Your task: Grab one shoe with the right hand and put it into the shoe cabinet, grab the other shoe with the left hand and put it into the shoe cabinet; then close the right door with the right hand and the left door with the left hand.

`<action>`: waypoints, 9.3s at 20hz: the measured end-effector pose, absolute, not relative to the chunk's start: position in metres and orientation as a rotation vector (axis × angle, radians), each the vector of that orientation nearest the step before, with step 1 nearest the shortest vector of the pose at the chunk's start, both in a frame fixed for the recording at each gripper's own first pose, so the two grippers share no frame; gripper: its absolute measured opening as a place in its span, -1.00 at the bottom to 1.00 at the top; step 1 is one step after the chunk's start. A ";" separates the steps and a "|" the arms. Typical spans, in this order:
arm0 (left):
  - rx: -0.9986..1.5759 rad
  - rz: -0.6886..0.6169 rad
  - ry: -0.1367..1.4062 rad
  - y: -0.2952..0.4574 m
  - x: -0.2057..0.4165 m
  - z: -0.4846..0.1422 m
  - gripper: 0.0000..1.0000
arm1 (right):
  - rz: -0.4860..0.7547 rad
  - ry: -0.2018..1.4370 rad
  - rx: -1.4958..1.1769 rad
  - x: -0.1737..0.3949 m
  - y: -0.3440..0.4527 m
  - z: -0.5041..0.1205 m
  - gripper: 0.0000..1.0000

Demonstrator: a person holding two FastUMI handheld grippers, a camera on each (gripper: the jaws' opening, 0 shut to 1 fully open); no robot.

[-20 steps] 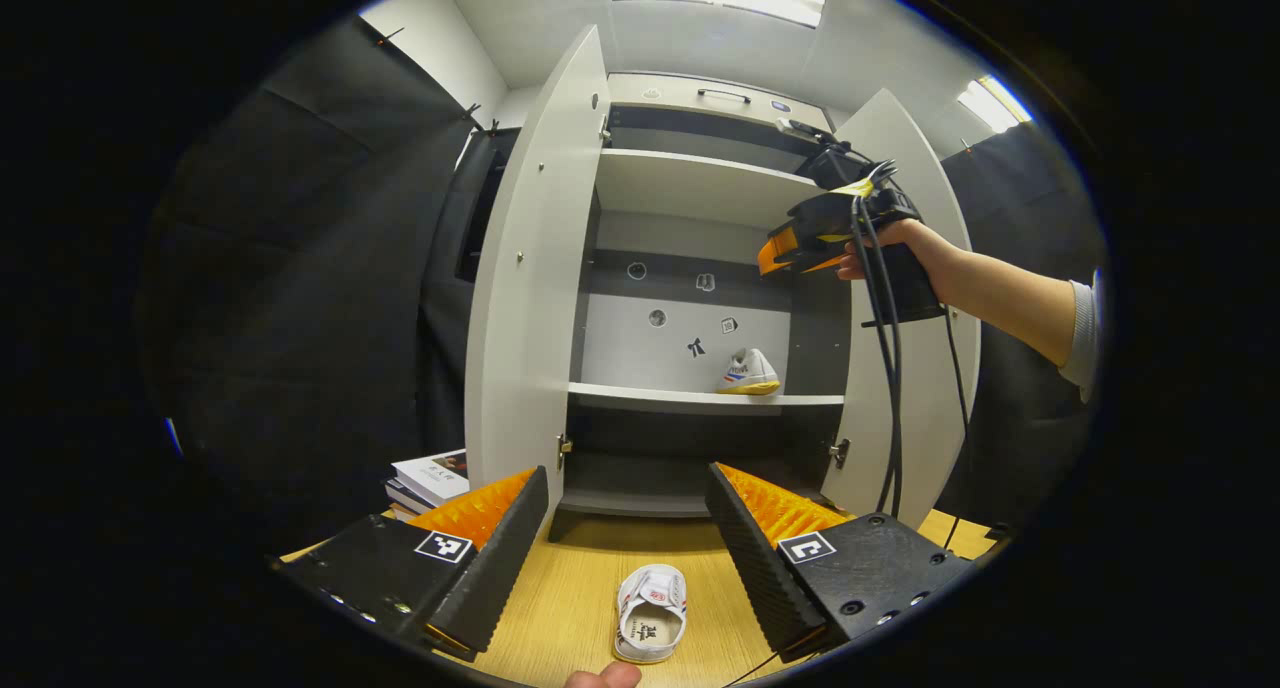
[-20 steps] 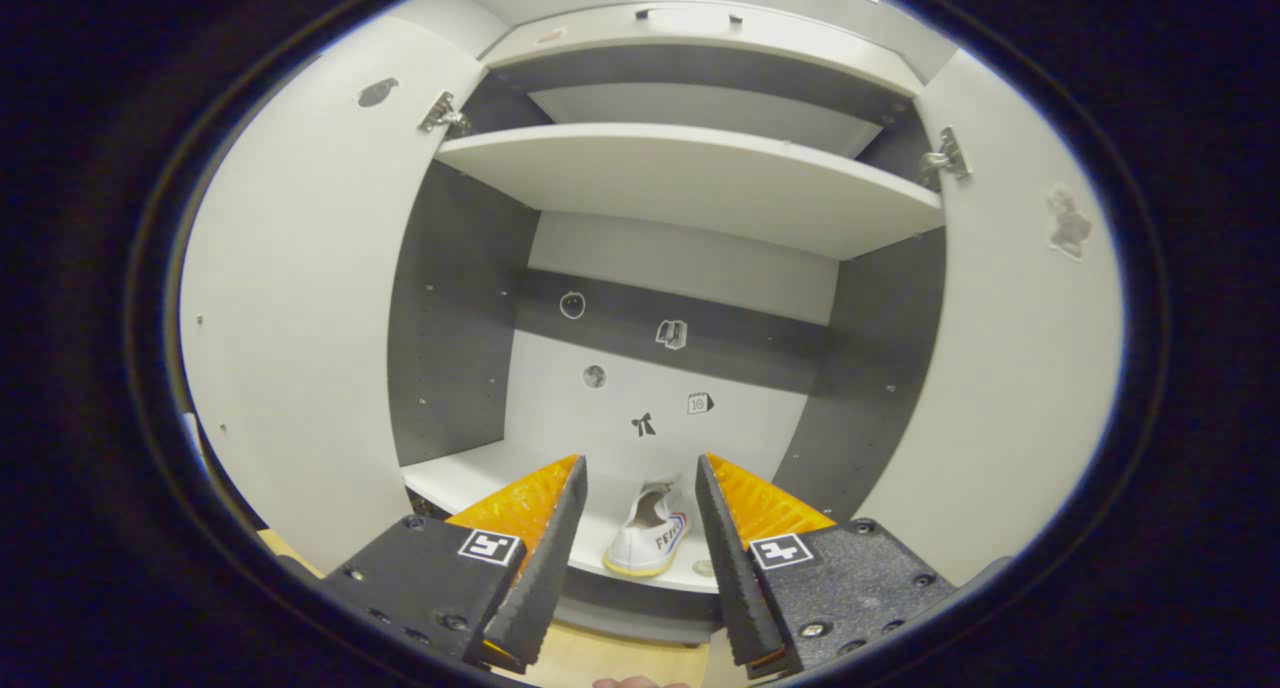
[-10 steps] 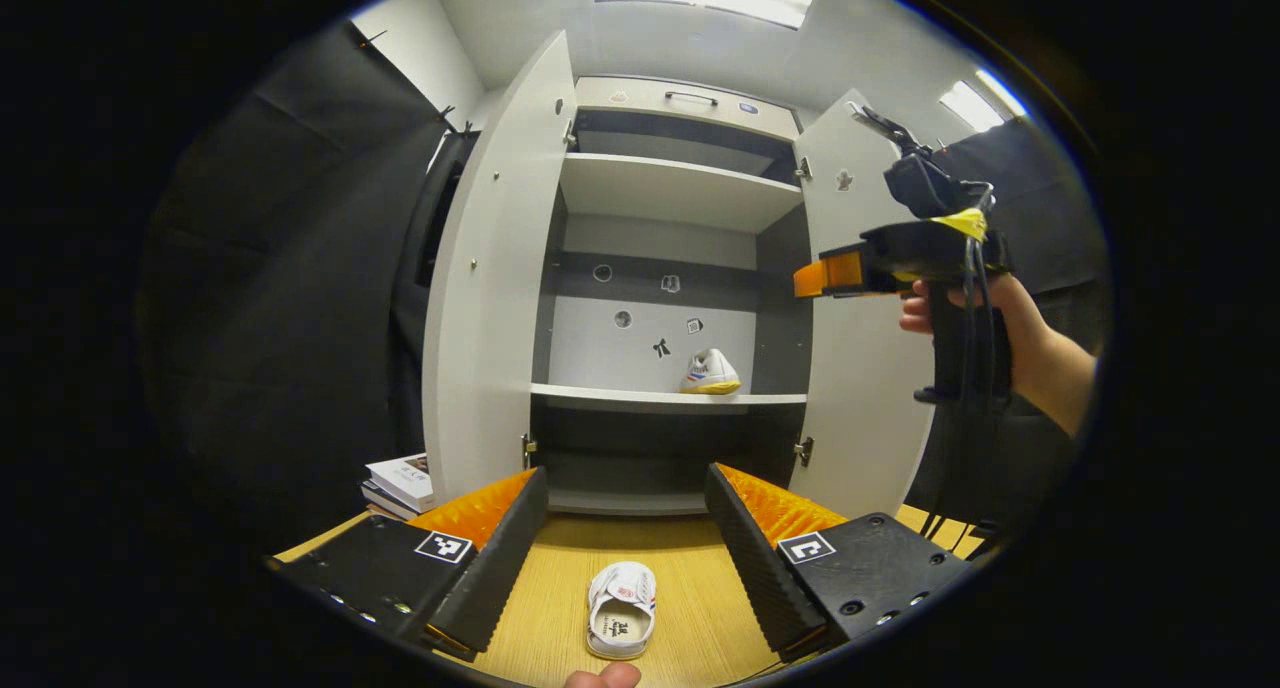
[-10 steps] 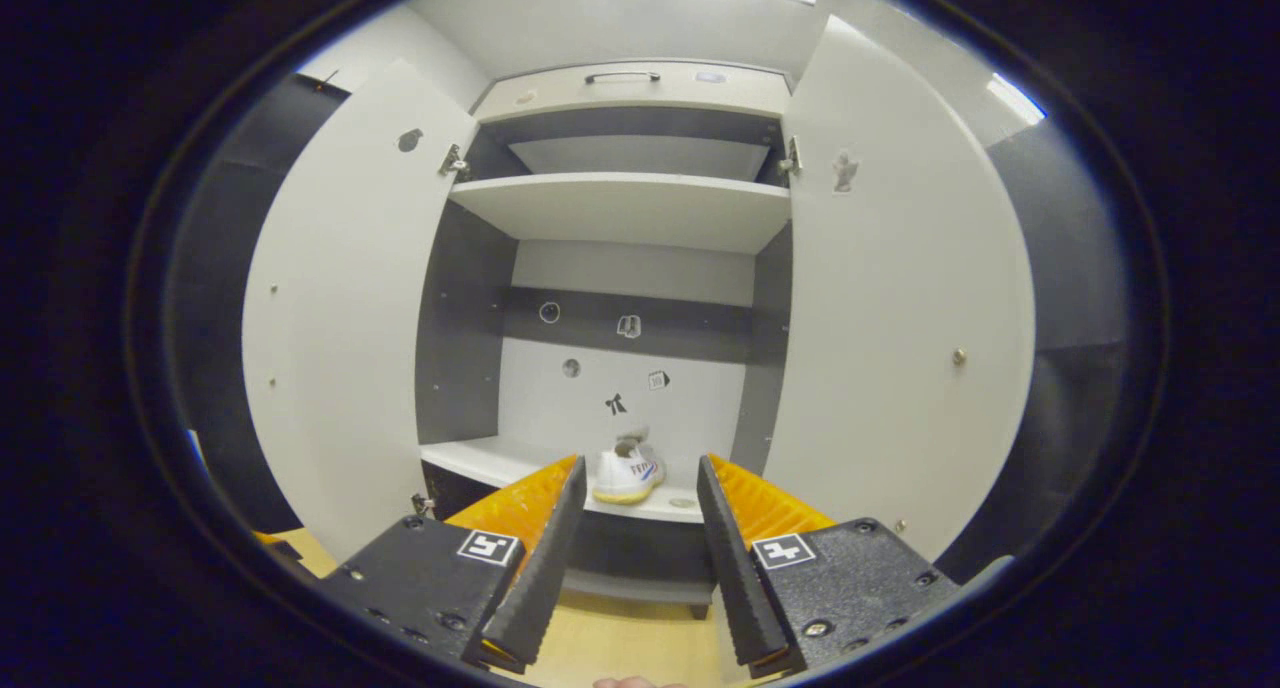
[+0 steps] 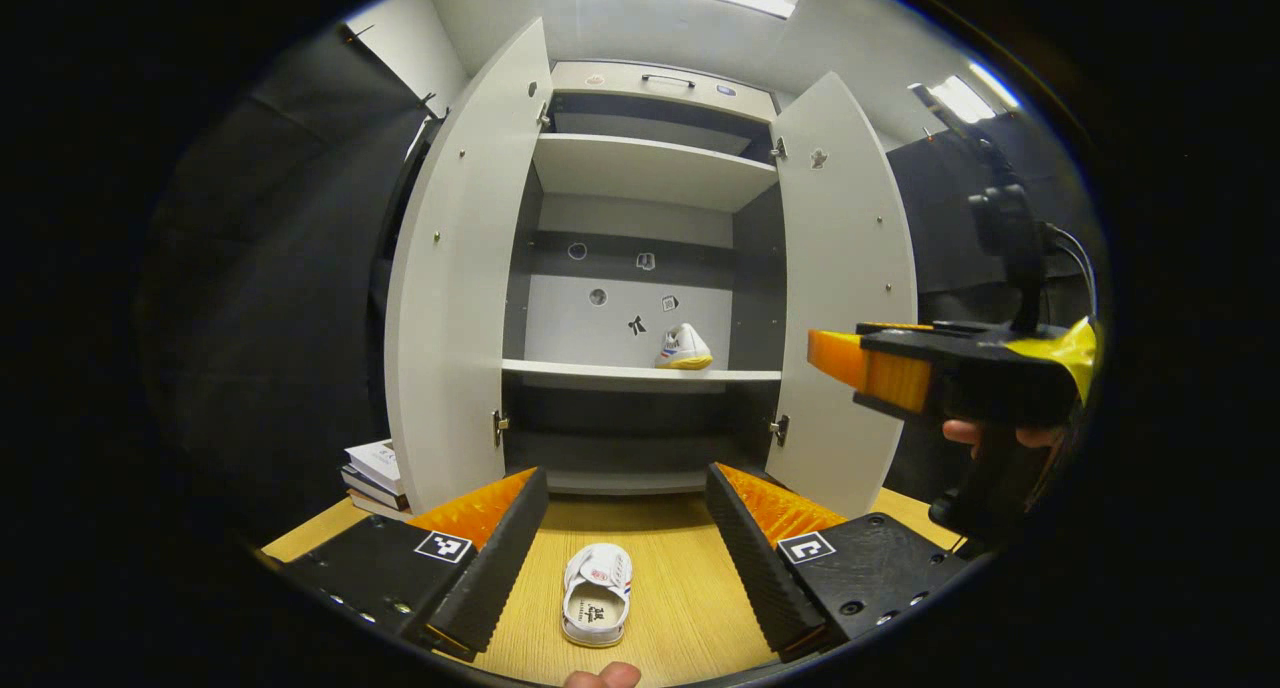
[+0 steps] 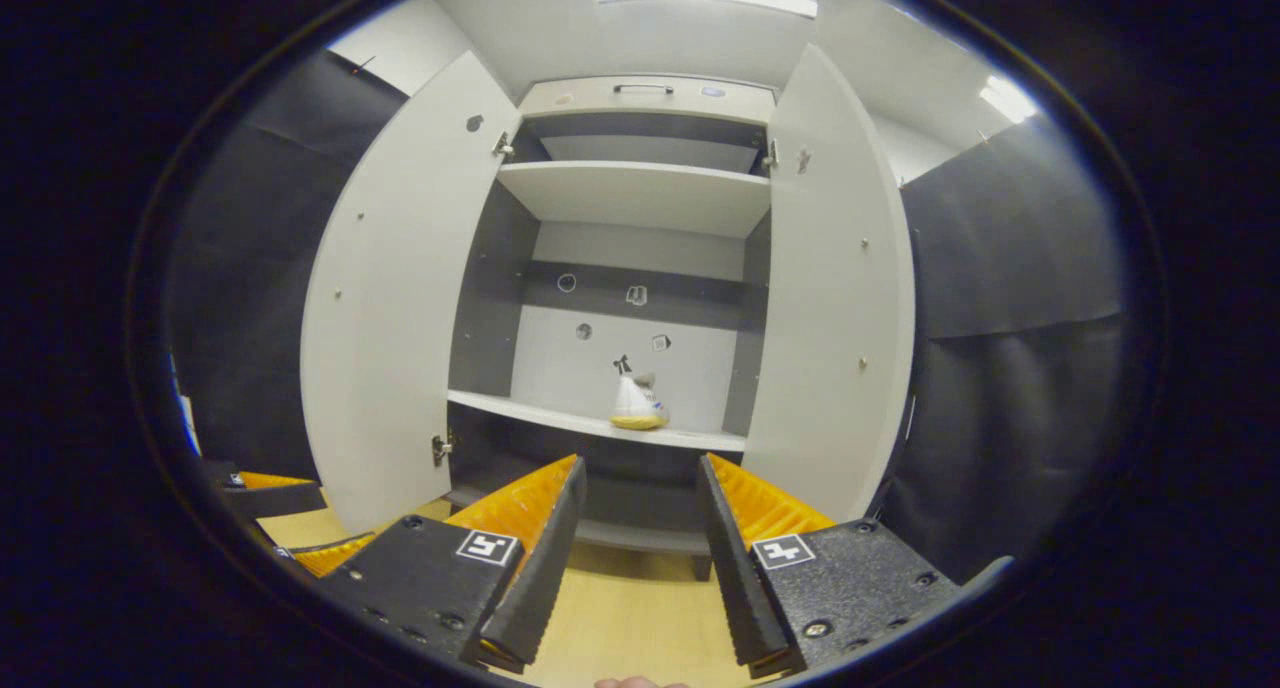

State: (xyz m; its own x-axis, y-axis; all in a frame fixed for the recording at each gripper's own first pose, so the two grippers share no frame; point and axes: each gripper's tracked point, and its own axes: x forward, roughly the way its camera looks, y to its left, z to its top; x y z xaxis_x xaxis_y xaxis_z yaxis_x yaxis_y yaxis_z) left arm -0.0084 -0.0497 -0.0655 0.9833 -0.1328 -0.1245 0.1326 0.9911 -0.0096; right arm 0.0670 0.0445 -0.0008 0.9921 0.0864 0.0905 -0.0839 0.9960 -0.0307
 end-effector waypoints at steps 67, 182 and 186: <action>-0.082 -0.012 0.425 -0.021 0.349 0.009 -0.98 | 0.026 0.020 -0.081 0.069 0.001 -0.073 0.43; 0.075 -0.078 0.268 -0.033 -0.019 -0.115 0.60 | -0.032 -0.033 0.146 0.174 -0.102 0.152 0.75; 0.070 -0.042 0.270 -0.018 -0.023 -0.115 0.60 | 0.071 -0.026 0.145 0.196 -0.041 0.153 0.87</action>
State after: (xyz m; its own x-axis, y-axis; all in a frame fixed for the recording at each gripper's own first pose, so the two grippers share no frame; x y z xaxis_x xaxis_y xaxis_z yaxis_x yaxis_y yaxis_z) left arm -0.0231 -0.0176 -0.1148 0.9630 -0.0317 -0.2675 0.0505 0.9967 0.0635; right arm 0.1962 -0.0412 0.1532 0.9971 0.0689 0.0313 -0.0727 0.9870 0.1435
